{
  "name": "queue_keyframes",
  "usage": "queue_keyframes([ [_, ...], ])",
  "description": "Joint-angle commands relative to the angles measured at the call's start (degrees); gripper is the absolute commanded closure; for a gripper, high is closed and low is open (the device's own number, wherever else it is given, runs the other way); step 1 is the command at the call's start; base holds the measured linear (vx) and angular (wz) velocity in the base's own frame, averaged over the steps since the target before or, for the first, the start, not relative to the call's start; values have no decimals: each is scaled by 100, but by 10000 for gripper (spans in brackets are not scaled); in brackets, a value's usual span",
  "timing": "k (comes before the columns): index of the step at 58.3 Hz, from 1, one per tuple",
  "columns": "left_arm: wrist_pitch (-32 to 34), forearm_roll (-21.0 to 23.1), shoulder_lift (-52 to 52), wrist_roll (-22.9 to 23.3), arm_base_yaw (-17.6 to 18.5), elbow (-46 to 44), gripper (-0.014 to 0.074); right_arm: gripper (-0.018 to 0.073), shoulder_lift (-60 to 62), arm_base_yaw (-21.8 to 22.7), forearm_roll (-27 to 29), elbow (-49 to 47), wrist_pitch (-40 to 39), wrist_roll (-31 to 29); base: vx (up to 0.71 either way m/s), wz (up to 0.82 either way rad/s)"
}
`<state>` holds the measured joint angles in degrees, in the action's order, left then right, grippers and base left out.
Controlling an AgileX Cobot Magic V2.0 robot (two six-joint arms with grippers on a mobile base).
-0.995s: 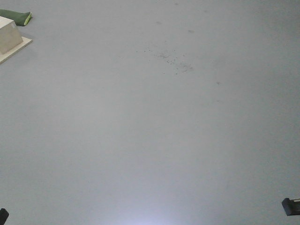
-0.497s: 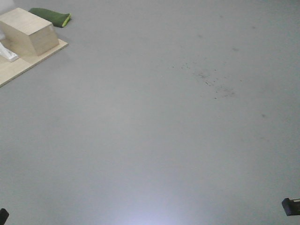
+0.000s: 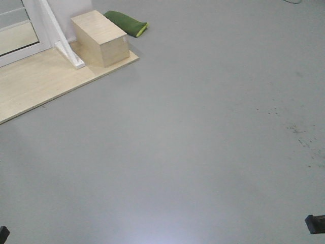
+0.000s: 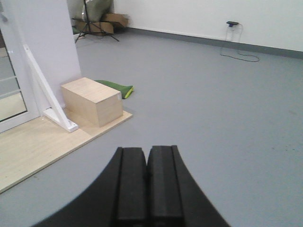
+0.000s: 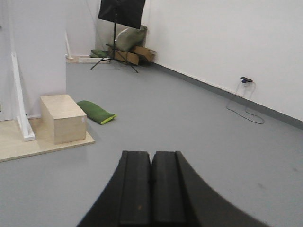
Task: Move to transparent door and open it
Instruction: 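Drive the base forward up to the white-framed glass door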
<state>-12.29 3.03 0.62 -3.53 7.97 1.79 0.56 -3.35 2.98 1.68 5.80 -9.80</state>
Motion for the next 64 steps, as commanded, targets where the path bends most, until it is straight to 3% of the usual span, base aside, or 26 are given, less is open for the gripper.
queue_keyframes([
  [1, 471, 27, 74, 41, 3, 44, 594, 561, 97, 5, -27, 24, -458, -28, 56, 48],
  [64, 471, 27, 74, 41, 3, 44, 594, 561, 97, 5, -27, 24, -458, -28, 57, 47],
])
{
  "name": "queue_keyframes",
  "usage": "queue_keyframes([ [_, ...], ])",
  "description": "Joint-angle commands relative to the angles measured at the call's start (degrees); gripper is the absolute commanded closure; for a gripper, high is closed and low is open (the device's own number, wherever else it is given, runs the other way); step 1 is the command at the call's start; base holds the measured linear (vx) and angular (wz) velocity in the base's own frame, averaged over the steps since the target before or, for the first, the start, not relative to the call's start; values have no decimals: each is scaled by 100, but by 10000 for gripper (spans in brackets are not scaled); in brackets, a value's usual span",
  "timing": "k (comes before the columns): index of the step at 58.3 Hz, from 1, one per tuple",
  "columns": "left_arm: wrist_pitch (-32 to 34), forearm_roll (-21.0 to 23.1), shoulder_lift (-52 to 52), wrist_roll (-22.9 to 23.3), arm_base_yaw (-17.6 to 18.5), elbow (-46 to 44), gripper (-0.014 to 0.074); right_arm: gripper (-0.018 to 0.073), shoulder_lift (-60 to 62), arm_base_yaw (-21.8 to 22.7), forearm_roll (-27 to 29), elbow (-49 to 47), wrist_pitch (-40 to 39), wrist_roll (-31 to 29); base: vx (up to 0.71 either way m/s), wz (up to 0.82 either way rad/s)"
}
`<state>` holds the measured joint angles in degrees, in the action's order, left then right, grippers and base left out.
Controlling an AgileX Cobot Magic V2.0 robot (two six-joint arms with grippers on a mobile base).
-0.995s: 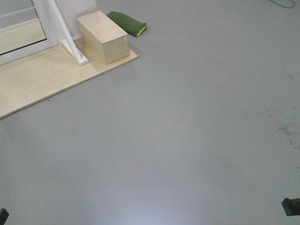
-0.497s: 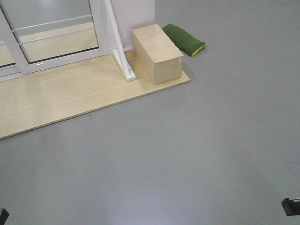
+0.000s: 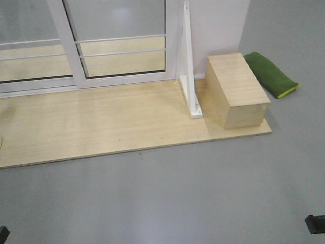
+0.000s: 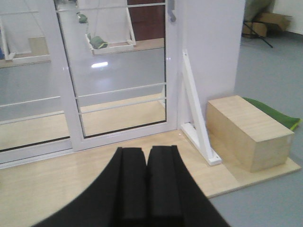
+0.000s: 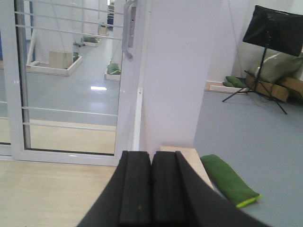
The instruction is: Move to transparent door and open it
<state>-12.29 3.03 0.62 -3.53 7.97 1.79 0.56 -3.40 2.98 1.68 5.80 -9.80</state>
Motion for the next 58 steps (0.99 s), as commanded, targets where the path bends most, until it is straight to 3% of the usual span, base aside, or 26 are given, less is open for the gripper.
queue_keyframes([
  [1, 471, 27, 74, 41, -2, 44, 594, 561, 97, 9, -27, 24, -458, -28, 58, 44],
  [21, 471, 27, 74, 41, -2, 44, 594, 561, 97, 9, -27, 24, -458, -28, 56, 28],
  [58, 471, 27, 74, 41, -2, 44, 594, 561, 97, 9, -27, 24, -452, -28, 50, 6],
])
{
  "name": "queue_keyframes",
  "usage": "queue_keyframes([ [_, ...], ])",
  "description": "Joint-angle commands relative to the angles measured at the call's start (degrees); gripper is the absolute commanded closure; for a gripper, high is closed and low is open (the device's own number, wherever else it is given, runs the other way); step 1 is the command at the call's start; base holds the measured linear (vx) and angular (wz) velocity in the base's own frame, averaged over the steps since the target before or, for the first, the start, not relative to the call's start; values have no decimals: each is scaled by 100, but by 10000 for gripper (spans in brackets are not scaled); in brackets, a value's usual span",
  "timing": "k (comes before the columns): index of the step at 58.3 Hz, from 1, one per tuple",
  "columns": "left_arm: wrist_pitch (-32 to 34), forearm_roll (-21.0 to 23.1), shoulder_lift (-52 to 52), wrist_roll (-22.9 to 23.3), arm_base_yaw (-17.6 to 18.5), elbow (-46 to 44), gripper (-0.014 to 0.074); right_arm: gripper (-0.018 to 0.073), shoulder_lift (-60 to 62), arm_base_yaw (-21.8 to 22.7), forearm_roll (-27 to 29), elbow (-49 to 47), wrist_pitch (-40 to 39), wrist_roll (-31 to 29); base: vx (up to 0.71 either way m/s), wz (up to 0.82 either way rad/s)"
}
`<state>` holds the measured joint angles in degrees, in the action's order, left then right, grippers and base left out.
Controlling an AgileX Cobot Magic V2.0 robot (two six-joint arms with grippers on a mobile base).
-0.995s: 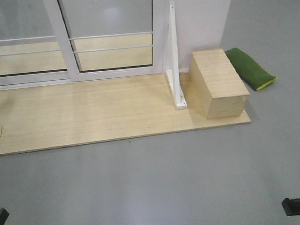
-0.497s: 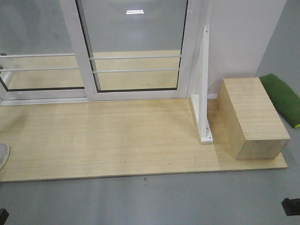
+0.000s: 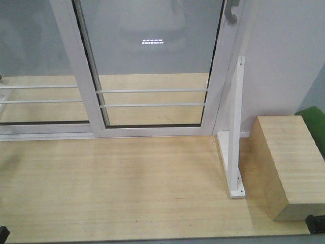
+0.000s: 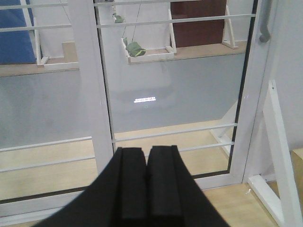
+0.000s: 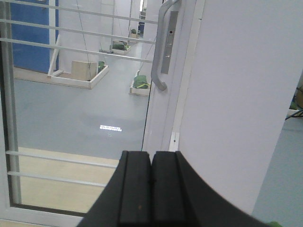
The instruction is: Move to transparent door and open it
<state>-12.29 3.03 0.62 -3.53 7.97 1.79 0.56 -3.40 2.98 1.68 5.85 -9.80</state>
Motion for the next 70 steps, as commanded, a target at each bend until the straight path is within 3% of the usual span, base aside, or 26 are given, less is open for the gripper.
queue_keyframes([
  [1, 471, 27, 74, 41, -2, 44, 594, 561, 97, 9, -27, 24, -457, -28, 44, 1],
  [70, 471, 27, 74, 41, -2, 44, 594, 561, 97, 9, -27, 24, -457, -28, 30, 1],
])
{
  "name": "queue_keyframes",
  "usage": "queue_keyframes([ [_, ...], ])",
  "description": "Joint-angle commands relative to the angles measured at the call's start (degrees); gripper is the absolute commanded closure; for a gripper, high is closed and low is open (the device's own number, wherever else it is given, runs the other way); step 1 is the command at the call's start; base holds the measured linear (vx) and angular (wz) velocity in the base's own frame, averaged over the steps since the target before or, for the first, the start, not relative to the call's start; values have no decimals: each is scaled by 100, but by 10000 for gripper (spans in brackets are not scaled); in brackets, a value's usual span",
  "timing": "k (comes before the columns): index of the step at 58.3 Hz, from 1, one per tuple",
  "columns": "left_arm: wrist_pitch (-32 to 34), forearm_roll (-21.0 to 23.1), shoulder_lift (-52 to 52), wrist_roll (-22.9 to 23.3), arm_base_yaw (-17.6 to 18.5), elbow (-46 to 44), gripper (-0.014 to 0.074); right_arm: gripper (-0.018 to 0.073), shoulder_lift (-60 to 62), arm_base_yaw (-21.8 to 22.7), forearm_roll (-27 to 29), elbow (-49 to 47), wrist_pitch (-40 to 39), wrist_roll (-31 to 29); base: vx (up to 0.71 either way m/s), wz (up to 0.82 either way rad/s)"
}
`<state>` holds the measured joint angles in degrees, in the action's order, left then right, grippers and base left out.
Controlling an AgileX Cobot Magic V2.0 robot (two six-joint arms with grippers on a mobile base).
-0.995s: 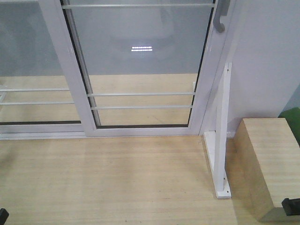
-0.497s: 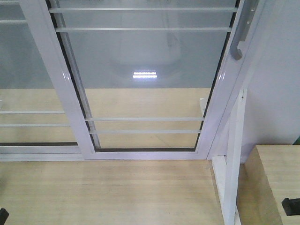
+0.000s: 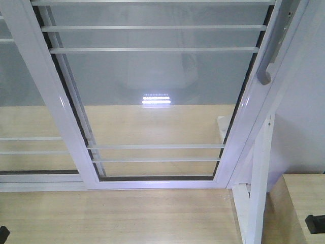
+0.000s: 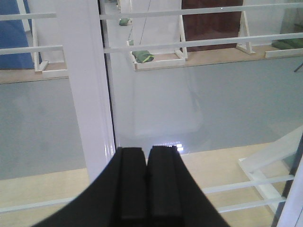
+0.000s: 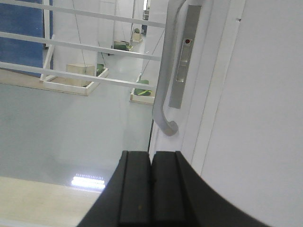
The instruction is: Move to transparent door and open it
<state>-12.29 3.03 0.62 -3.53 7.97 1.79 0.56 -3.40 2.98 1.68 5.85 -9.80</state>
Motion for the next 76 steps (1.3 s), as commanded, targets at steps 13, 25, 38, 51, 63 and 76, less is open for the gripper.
queue_keyframes([
  [13, 497, 27, 33, 41, -6, 44, 594, 561, -149, 5, -27, 18, -526, -28, 6, 1],
  [25, 401, 27, 2, 41, 0, 44, 594, 561, -198, 6, -27, 18, -331, -28, -1, 0],
  [38, 374, 27, 7, 41, -5, 44, 594, 561, -198, 6, -27, 18, -331, -28, 1, 1],
  [51, 374, 27, 7, 41, -5, 44, 594, 561, -198, 12, -27, 18, -331, -28, 0, 0],
  [63, 374, -166, 6, -216, -5, 44, 594, 561, -198, 12, -27, 18, -331, -28, 0, 0],
  [76, 367, -165, 6, -216, -5, 44, 594, 561, -198, 12, -27, 18, -331, -28, 0, 0],
])
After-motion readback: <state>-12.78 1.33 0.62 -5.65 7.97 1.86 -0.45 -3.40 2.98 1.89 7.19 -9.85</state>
